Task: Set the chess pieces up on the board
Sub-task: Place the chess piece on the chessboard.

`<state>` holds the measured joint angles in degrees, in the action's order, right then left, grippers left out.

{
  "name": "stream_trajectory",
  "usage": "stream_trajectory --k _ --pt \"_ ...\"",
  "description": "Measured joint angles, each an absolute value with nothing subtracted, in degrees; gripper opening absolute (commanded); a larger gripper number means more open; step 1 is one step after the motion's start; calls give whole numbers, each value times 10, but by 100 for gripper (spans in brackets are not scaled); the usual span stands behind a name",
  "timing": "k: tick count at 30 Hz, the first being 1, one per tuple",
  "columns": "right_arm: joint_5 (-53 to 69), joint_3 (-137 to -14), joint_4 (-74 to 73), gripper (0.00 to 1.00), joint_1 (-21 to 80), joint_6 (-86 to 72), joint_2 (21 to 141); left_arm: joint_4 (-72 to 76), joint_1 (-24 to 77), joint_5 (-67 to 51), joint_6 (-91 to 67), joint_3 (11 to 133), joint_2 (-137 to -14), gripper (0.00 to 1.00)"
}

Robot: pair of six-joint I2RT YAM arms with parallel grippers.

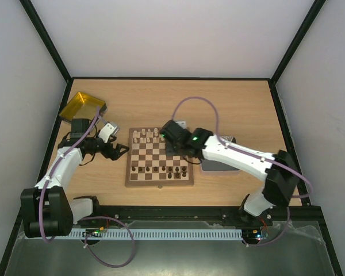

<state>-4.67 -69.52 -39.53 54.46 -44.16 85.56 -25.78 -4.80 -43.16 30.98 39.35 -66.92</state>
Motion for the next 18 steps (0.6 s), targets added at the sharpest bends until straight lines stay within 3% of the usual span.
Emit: stream_trajectory --k 7,18 --pt "-49 -761 -420 2 631 -439 963 -252 -48 -430 308 394 -672 96" --pt "-25 -761 -444 2 647 -435 980 -250 -48 -429 306 394 -673 96"
